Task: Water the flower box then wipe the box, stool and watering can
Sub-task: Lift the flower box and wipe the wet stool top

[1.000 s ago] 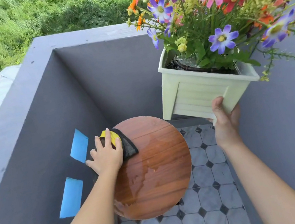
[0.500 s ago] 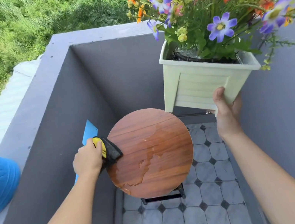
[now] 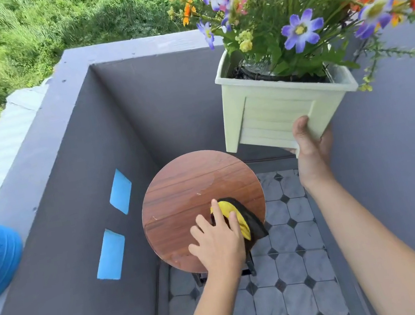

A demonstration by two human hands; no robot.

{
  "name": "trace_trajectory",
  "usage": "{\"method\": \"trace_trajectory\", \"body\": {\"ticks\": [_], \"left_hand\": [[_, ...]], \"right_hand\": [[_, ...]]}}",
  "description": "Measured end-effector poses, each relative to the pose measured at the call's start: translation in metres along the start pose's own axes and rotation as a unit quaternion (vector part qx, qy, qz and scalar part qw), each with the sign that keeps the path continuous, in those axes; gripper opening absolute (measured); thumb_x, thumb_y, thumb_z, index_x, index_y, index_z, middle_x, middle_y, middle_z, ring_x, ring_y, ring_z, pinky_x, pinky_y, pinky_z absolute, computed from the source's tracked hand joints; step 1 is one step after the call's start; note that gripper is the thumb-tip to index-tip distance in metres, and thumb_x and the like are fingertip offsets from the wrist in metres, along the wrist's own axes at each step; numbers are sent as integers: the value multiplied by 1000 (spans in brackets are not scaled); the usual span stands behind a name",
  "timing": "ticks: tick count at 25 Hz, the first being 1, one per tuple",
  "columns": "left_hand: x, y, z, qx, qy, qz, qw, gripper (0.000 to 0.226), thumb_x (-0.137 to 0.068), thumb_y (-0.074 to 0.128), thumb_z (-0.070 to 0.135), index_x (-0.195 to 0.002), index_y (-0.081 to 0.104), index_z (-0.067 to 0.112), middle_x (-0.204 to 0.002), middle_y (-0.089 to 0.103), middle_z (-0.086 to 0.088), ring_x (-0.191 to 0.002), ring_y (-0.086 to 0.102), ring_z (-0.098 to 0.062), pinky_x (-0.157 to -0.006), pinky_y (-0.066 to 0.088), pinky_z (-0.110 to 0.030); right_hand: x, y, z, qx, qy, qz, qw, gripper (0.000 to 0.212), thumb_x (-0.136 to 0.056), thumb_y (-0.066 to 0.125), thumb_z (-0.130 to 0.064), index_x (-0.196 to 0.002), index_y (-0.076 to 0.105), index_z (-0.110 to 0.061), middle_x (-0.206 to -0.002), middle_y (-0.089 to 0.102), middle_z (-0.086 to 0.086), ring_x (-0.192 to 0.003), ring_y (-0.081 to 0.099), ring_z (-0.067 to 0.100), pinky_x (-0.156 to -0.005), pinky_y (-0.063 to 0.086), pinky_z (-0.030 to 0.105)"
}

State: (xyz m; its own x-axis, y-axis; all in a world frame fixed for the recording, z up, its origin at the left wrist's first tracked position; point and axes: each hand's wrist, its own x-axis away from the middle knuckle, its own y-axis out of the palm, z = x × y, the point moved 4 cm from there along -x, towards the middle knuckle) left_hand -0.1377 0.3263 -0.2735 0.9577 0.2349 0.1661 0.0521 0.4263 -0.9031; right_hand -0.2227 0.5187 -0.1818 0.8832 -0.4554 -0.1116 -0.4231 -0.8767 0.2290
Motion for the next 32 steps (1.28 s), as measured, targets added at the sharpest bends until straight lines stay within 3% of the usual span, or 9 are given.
{"method": "trace_trajectory", "body": {"ticks": [4,9,12,14,16,19,23,27,32], "left_hand": [[-1,40,2,-138,187,-85,969,52,-93,26,53,-131,56,31,-137,57,-3,-133,41,-28,-91,47,-56],[-18,30,-40,-152,143,-81,975,65,-97,6,46,-128,59,27,-137,57,0,-135,32,-22,-93,48,-51],[-35,13,-77,-143,96,-35,984,66,-97,5,49,-130,58,26,-140,55,-2,-133,45,-27,-94,46,-52],[-44,1,-100,-111,47,-9,993,63,-94,12,52,-137,50,26,-148,44,-3,-139,36,-28,-101,38,-57],[-51,-3,-117,-69,12,7,998,66,-89,17,51,-138,49,20,-151,38,-12,-140,30,-36,-102,36,-58],[-59,-8,-138,25,-52,42,997,61,-95,25,46,-141,44,11,-150,32,-26,-132,31,-44,-107,28,-52],[-75,-28,-153,88,-101,76,988,48,-99,40,27,-143,38,7,-128,53,-27,-117,46,-42,-98,37,-50],[-63,-65,-126,83,-64,178,979,42,-94,54,22,-135,51,10,-118,60,-19,-109,54,-39,-84,45,-47],[-37,-45,-37,247,-35,-45,967,77,-63,81,47,-128,47,23,-117,45,3,-107,49,-13,-93,38,-26]], "right_hand": [[-2,8,-4,0,-15,-4,1000,35,-72,60,-47,-104,53,-34,-105,60,-16,-97,60,-9,-96,48,35],[-7,17,-6,-3,-35,-7,999,22,-84,53,-28,-106,49,-31,-106,57,-15,-93,59,-15,-85,48,15],[-8,24,-8,-4,-44,-16,999,30,-84,59,-36,-111,49,-29,-107,57,-14,-96,59,-11,-91,48,21],[-8,28,-8,0,-57,-20,998,45,-78,66,-48,-114,49,-28,-106,58,-14,-98,59,-8,-91,50,23],[-8,27,-5,-3,-50,-21,999,52,-71,68,-60,-111,52,-33,-105,61,-15,-104,60,1,-94,51,39],[-8,26,-2,-7,-45,-28,999,49,-64,67,-68,-107,57,-45,-103,65,-21,-106,60,3,-98,48,48],[-8,22,-7,-9,-50,-27,998,58,-63,68,-69,-108,54,-35,-106,61,-15,-103,60,-1,-96,48,37],[-10,15,-4,-11,-37,-19,999,53,-63,68,-69,-106,56,-41,-103,65,-20,-103,60,-1,-100,45,53],[-15,9,-6,-25,-26,-9,999,48,-60,68,-71,-104,56,-56,-103,66,-29,-106,60,-2,-100,44,58]]}}
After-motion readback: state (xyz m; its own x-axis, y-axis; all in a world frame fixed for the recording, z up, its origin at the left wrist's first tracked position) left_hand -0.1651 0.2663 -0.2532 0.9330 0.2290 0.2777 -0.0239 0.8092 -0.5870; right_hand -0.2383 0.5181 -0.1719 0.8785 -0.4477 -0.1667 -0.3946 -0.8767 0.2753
